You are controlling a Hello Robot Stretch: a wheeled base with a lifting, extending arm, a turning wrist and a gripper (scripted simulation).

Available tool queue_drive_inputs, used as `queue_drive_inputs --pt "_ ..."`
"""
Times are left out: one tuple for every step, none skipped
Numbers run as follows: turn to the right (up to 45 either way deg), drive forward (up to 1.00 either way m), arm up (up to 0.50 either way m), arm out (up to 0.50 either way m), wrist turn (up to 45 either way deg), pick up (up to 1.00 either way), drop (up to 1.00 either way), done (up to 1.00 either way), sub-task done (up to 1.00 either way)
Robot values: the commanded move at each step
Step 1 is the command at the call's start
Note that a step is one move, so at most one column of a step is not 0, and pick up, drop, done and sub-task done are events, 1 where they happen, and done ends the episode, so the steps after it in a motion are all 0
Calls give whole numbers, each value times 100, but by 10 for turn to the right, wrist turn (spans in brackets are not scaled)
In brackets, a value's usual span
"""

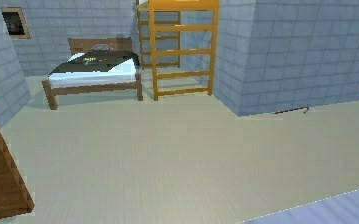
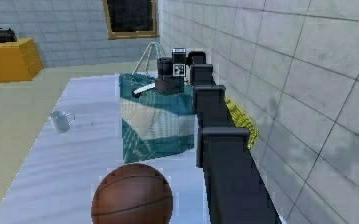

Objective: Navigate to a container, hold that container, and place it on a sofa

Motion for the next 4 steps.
queue_drive_inputs --pt "0 0 -14 0 0 0 0 0 0" --pt "0 0 0 0 0 100 0 0 0" --pt "0 0 10 0 0 0 0 0 0" --pt "0 0 4 0 0 0 0 0 0"
